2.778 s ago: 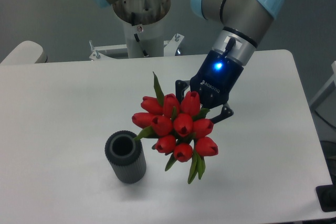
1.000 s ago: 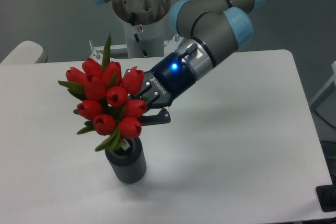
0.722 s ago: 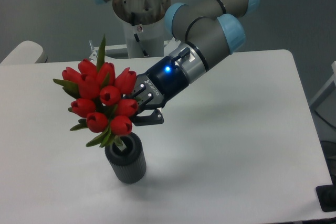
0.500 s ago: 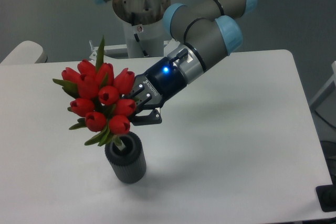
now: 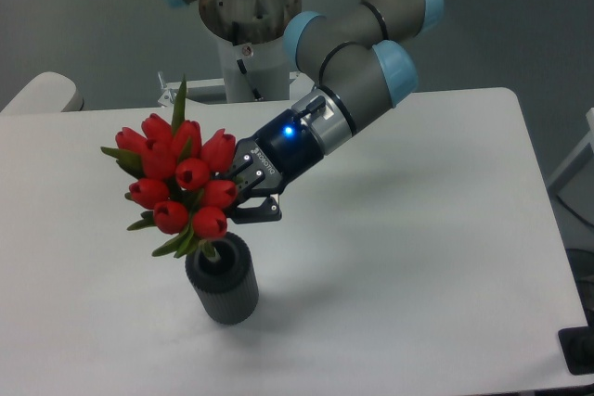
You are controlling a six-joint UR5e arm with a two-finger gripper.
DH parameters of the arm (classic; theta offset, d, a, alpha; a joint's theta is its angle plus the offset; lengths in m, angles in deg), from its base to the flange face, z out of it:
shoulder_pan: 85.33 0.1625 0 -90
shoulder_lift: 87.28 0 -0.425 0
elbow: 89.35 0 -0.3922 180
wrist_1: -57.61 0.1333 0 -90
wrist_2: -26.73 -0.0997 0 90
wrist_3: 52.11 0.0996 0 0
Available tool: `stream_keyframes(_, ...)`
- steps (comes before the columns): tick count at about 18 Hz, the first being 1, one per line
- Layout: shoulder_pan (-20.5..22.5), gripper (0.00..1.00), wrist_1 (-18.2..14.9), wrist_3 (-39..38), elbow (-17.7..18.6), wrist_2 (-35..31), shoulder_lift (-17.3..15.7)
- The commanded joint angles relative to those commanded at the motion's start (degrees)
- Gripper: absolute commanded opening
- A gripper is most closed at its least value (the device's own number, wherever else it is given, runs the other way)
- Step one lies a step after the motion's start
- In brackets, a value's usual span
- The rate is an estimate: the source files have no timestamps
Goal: Insert the flowers into the vase
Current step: 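Lower the tulip bouquet deeper into the grey vase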
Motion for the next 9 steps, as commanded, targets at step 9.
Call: stream_keyframes(9, -0.09, 0.19, 0.00, 1.32, 0.00, 0.00, 2.81)
